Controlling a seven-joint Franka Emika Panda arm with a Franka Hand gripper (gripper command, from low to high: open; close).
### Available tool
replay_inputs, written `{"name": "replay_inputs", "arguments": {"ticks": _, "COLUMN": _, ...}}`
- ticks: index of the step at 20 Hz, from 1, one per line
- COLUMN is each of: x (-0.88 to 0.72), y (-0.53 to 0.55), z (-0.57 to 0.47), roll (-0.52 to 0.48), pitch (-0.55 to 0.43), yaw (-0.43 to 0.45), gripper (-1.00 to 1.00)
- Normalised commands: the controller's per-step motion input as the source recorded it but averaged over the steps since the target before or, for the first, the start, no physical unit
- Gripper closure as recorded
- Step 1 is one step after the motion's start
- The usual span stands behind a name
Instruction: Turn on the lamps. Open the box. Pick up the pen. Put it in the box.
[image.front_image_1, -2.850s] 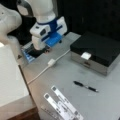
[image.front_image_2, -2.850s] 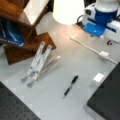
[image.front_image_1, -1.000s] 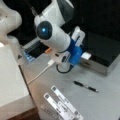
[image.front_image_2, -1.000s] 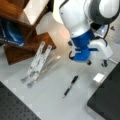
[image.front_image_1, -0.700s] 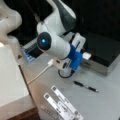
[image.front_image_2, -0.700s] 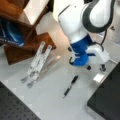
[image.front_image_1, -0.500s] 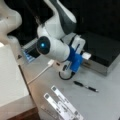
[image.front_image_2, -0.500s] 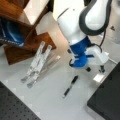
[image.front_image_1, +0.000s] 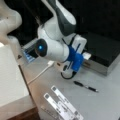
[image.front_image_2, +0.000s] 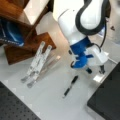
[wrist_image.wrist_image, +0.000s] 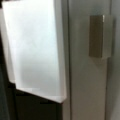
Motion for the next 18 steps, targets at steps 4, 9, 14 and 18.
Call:
{"name": "replay_inputs", "arguments": {"ticks": 4, "x": 0.17, "y": 0.01, "z": -0.08, "roll": 0.195, "pitch": -0.059, "yaw": 0.026, "gripper": -1.0}}
{"name": "replay_inputs", "arguments": {"ticks": 9, "x": 0.15, "y": 0.02, "z": -0.05, "roll": 0.175, "pitch": -0.064, "yaw": 0.037, "gripper": -1.0}}
{"name": "replay_inputs", "arguments": {"ticks": 14, "x": 0.11, "y": 0.06, "z": -0.05, "roll": 0.195, "pitch": -0.08, "yaw": 0.009, "gripper": -1.0}}
{"name": "replay_inputs", "arguments": {"ticks": 18, "x": 0.06, "y": 0.03, "z": -0.06, "roll": 0.197, "pitch": -0.081, "yaw": -0.013, "gripper": -1.0}}
